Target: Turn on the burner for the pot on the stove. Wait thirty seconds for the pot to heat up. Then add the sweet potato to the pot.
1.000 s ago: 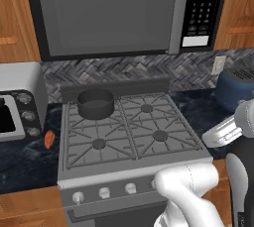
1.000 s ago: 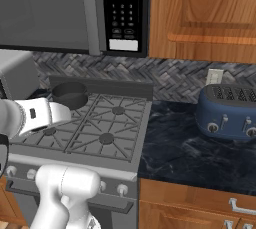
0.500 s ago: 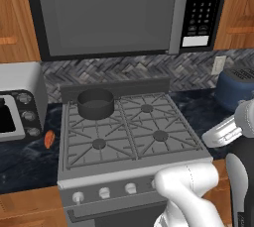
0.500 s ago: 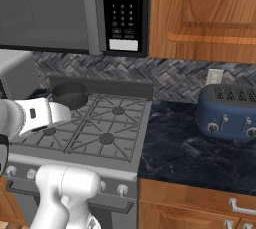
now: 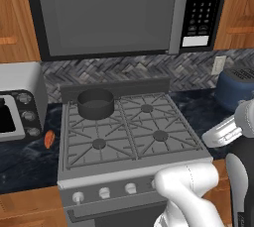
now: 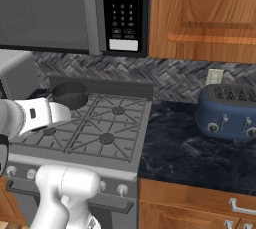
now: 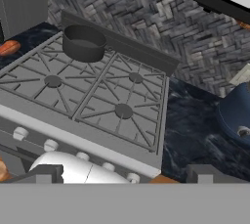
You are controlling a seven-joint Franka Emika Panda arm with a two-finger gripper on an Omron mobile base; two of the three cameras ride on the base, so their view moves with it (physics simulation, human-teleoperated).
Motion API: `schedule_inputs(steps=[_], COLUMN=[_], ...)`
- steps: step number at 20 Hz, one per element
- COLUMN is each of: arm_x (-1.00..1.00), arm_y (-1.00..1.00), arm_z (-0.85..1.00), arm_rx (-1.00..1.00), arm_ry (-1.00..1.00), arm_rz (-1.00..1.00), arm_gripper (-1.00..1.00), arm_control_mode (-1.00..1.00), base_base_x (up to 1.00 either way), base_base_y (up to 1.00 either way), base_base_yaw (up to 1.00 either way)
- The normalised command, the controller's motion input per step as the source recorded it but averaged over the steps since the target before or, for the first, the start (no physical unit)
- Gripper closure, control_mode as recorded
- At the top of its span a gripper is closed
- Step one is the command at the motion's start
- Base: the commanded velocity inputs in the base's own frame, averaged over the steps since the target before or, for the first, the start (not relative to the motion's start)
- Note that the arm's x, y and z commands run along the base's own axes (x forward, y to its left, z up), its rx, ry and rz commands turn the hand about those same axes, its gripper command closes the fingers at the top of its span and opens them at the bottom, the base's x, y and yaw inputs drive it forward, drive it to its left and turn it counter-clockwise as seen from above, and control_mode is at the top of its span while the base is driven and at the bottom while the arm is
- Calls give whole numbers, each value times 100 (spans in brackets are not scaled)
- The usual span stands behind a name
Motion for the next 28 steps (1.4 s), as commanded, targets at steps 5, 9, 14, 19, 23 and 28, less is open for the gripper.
schedule_inputs(steps=[5,9,14,19,23,28], arm_x=[0,0,0,0,0,0], arm_y=[0,0,0,0,0,0], arm_z=[0,0,0,0,0,0], arm_rx=[0,0,0,0,0,0], arm_ry=[0,0,0,0,0,0], arm_rz=[0,0,0,0,0,0], arm_gripper=[-100,-100,-100,-100,-100,-100], arm_control_mode=[-100,-100,-100,-100,-100,-100], base_base_x=[0,0,0,0,0,0], base_base_y=[0,0,0,0,0,0], base_base_yaw=[0,0,0,0,0,0])
